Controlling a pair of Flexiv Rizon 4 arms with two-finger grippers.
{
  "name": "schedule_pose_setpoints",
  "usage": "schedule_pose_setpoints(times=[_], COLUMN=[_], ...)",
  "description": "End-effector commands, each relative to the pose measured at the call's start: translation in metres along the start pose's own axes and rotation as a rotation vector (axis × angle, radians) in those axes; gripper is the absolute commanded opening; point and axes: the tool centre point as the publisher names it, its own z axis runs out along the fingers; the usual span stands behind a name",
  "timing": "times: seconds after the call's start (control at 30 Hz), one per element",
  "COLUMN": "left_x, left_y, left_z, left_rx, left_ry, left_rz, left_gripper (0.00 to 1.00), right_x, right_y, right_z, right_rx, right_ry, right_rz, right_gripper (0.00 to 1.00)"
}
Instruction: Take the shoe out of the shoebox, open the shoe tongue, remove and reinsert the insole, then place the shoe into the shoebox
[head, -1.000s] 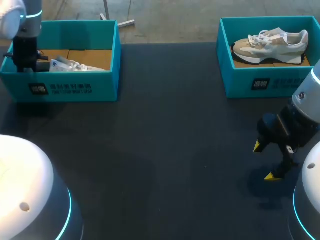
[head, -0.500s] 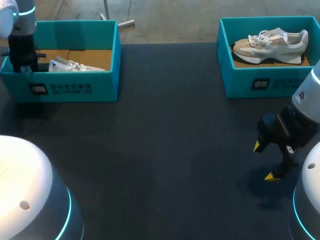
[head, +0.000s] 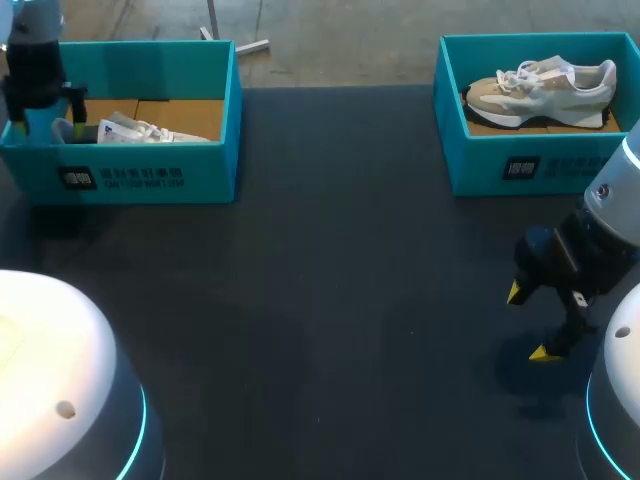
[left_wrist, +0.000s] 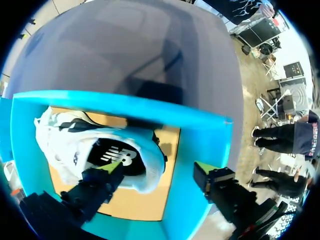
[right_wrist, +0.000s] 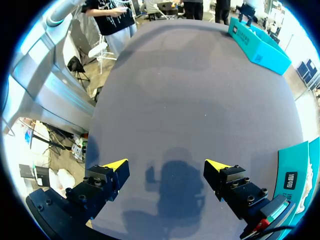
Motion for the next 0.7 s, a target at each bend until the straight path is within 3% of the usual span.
schedule_pose_setpoints(times=[0.03, 0.43, 0.7], left_x=[0.004, 0.014, 0.018], left_y=[-0.009, -0.044, -0.069], left_z=[-0.018, -0.090, -0.115], left_rx=[-0.008, -0.003, -0.017], left_ry=[-0.013, -0.059, -0.058], left_rz=[0.001, 0.030, 0.064], left_gripper=[1.00, 1.00, 1.00], right_x=[0.000, 0.000, 0.000], right_y=[0.000, 0.000, 0.000], right_z=[0.001, 0.001, 0.001], right_rx=[0.002, 0.002, 0.002], right_ry=[-0.001, -0.001, -0.001], right_rz=[0.000, 0.000, 0.000], right_gripper=[1.00, 1.00, 1.00])
